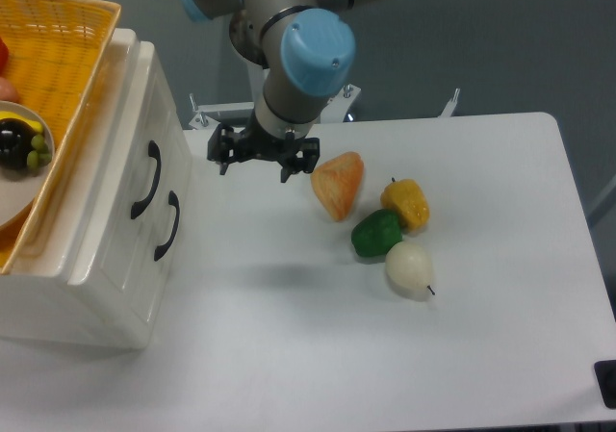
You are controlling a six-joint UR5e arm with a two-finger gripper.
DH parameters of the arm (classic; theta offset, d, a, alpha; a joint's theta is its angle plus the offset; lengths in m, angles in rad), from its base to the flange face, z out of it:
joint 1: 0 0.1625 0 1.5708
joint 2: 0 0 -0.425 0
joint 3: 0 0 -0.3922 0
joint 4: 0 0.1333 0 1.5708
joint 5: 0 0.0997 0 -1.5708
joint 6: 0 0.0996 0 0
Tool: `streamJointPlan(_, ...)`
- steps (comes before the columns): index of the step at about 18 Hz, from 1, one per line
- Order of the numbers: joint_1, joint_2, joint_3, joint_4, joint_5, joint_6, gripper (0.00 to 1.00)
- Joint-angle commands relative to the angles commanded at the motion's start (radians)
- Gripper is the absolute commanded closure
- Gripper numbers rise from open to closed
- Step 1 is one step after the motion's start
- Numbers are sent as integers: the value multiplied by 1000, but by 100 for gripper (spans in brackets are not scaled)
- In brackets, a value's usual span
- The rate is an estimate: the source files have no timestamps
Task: Slide the top white drawer open
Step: 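Move the gripper over the fruits toward the upper drawer handle, then hook the gripper onto the black handle of the upper drawer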
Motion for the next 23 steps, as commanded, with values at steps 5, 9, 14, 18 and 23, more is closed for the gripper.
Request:
streamJointPlan(5, -52, -11, 3, 5, -14, -31, 0)
streamJointPlan(9, -98, -29, 23, 5, -14, -60, 0)
streamJointPlan(14, -132, -40, 38, 6, -22, -63, 0)
streamJointPlan(18, -153, -54, 38, 26, -26, -61, 0)
streamJointPlan(23, -160, -61, 37, 26, -37, -55, 0)
